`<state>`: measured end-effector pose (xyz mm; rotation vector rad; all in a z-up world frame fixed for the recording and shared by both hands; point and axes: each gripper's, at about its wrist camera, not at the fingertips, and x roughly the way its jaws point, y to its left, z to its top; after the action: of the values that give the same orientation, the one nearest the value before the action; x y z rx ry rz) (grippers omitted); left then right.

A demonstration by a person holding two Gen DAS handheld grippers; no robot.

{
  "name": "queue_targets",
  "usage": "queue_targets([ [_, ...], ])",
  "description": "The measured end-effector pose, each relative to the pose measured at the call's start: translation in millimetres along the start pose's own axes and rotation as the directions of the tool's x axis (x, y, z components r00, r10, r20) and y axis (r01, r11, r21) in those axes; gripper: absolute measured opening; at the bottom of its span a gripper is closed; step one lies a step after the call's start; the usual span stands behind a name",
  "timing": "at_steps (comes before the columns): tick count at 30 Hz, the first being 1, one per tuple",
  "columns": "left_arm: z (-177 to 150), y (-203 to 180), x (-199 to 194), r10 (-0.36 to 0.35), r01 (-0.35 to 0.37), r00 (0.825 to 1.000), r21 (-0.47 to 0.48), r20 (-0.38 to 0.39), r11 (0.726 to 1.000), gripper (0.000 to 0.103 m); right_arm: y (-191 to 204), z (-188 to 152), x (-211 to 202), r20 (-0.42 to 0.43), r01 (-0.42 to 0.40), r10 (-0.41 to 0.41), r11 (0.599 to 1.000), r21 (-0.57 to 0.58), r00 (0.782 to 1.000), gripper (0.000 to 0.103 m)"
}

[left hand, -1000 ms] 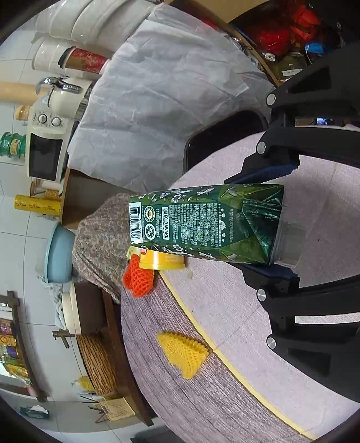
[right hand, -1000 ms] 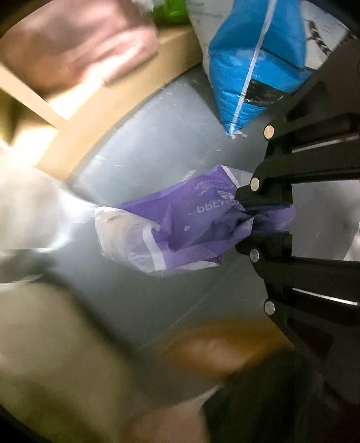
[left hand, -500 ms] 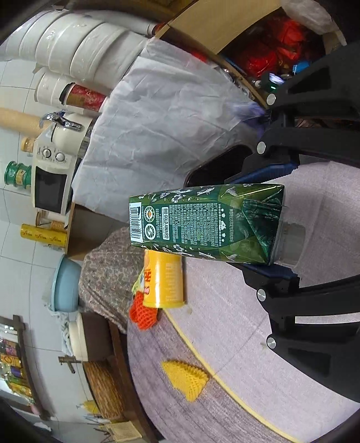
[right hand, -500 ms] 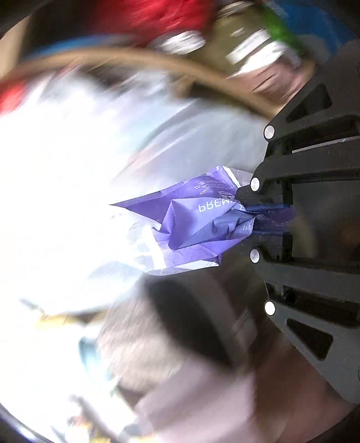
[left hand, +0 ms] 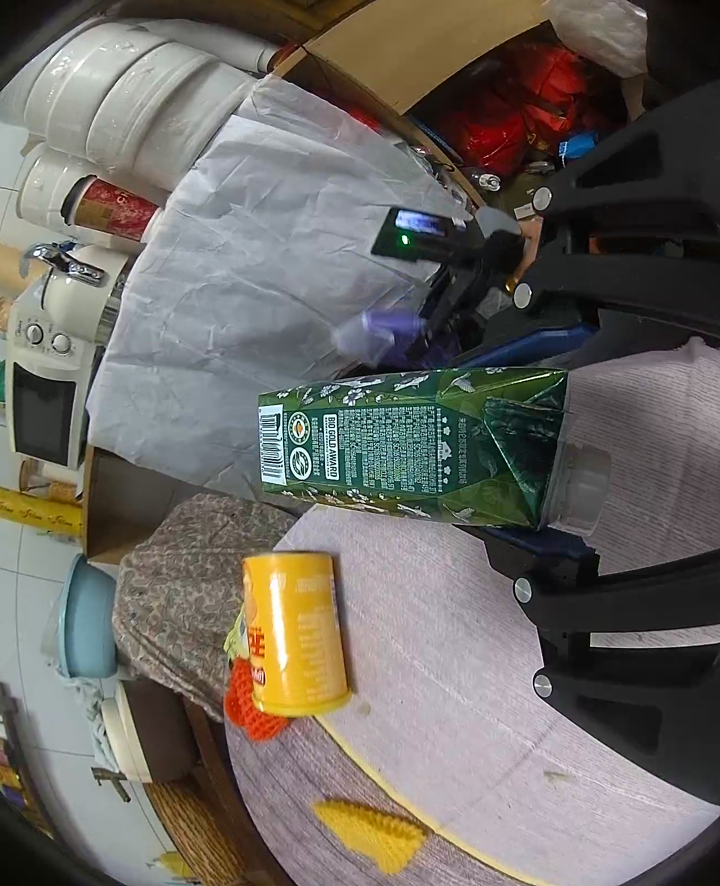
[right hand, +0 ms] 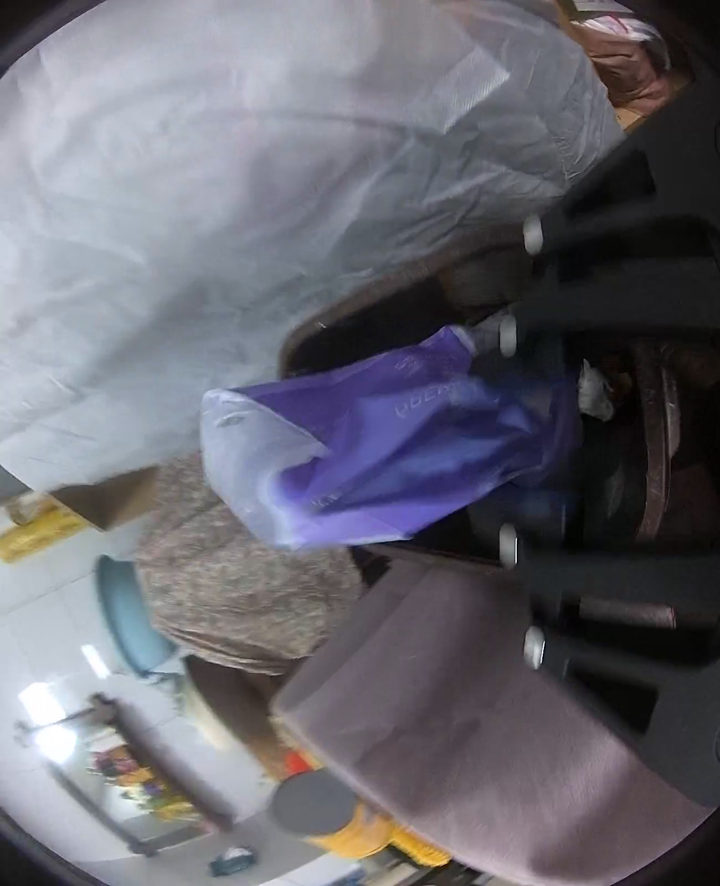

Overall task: Collect trash
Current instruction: 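Open the right tool to drop the bag while the left tool drops the carton into the bin, then grasp the yellow Lay's can with the right tool while the left tool grasps the yellow foam net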

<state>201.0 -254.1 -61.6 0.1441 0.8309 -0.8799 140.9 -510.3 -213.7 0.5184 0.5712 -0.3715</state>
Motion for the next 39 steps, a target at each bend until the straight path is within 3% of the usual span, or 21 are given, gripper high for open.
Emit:
queue_targets([
  [2,6,-4,7,-0.010,0.010,1.000,0.003,-0.009,1.000,0.049,2,-4,4,-0.008,0.007,-0.007,0.999,-0.033,1.000,0.063],
  [8,29,-18,48,-0.080,0.078,0.992,-0.024,-0.101,0.997,0.049,-2,-15,-14,0.003,0.059,-0.059,0.998,-0.020,0.998,0.064],
  [11,37,-35,73,-0.062,0.064,0.990,0.011,-0.129,0.998,0.049,2,-20,-21,0.031,0.132,-0.131,0.991,-0.033,0.991,0.077],
  [18,43,-60,150,-0.091,0.085,0.952,-0.031,-0.292,0.996,0.049,-20,-17,-44,0.094,0.288,-0.288,0.957,0.005,0.953,0.083],
  [21,44,-76,174,-0.037,0.051,0.947,0.034,-0.318,0.998,0.049,-38,-16,-55,0.126,0.300,-0.308,0.951,0.075,0.943,0.083],
  [25,42,-83,201,-0.019,0.034,0.927,0.032,-0.374,0.999,0.049,-54,-13,-57,0.101,0.327,-0.336,0.940,0.093,0.937,0.083],
  [29,42,-93,213,0.002,0.029,0.929,0.079,-0.370,0.996,0.053,-67,-12,-62,0.079,0.366,-0.375,0.924,0.113,0.924,0.083],
  [33,46,-98,202,0.012,0.023,0.941,0.097,-0.338,0.995,0.077,-74,-12,-63,0.047,0.363,-0.371,0.923,0.125,0.927,0.083],
  [39,51,-97,159,-0.024,0.057,0.964,0.117,-0.263,0.992,0.085,-69,-9,-66,0.029,0.278,-0.283,0.954,0.115,0.959,0.083],
])
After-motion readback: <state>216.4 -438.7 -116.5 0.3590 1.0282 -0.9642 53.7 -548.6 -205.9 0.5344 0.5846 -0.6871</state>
